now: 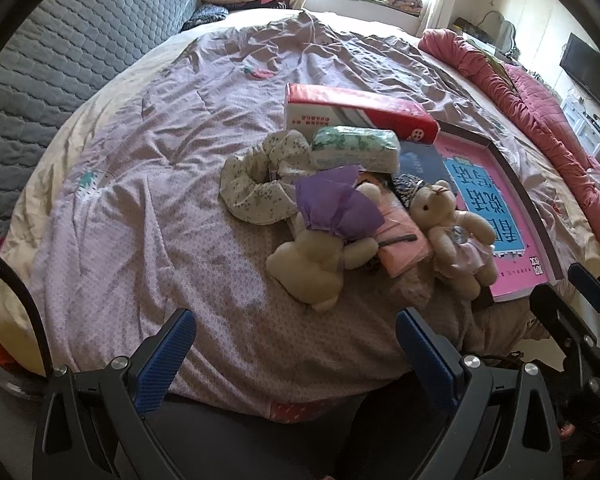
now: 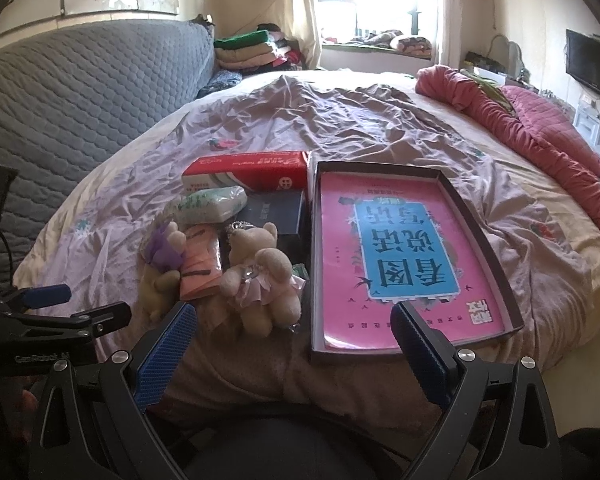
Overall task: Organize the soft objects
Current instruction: 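Grasp the purple-hat cream bear with left tool while right tool grasps pink-dressed bear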
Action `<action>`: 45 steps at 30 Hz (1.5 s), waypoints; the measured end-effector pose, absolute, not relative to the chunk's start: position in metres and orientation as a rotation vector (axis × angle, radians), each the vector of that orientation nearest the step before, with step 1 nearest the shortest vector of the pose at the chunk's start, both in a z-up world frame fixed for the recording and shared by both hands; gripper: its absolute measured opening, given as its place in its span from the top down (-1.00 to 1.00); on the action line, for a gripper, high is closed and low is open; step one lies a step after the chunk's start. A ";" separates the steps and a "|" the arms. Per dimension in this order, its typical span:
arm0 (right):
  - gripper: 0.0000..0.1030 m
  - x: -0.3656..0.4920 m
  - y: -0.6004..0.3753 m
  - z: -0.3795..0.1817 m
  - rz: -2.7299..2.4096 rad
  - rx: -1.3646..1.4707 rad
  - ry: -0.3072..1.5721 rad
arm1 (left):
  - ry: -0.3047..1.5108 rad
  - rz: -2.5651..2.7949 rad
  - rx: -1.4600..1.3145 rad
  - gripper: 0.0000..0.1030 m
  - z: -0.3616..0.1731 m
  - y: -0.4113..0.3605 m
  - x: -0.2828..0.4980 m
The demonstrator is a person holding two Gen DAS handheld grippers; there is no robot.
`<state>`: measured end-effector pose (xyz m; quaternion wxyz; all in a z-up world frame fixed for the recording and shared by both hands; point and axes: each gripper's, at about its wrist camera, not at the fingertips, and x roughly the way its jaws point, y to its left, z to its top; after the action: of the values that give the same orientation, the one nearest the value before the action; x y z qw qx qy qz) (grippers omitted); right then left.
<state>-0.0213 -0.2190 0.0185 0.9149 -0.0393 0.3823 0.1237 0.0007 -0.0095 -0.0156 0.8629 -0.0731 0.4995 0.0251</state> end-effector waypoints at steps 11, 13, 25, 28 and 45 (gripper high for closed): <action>-0.90 0.011 -0.197 -0.008 0.328 -0.160 0.870 | 1.057 0.020 -0.203 -0.95 -0.042 0.007 0.032; -0.90 0.015 -0.194 -0.012 0.330 -0.180 0.878 | 1.063 0.016 -0.195 -0.95 -0.047 0.006 0.035; -0.90 0.038 -0.192 -0.029 0.339 -0.203 0.922 | 1.101 -0.034 -0.195 -0.77 -0.072 0.009 0.058; -0.90 0.042 -0.189 -0.031 0.349 -0.208 0.924 | 1.100 -0.051 -0.196 -0.67 -0.076 0.009 0.060; -0.17 0.059 -0.174 -0.042 0.410 -0.254 0.914 | 1.088 -0.159 -0.311 -0.10 -0.080 0.015 0.060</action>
<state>0.0593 -0.1736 -0.0425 0.8694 -0.1213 0.4371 0.1960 0.0603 0.0151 -0.0798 0.8412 -0.1471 0.5148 -0.0753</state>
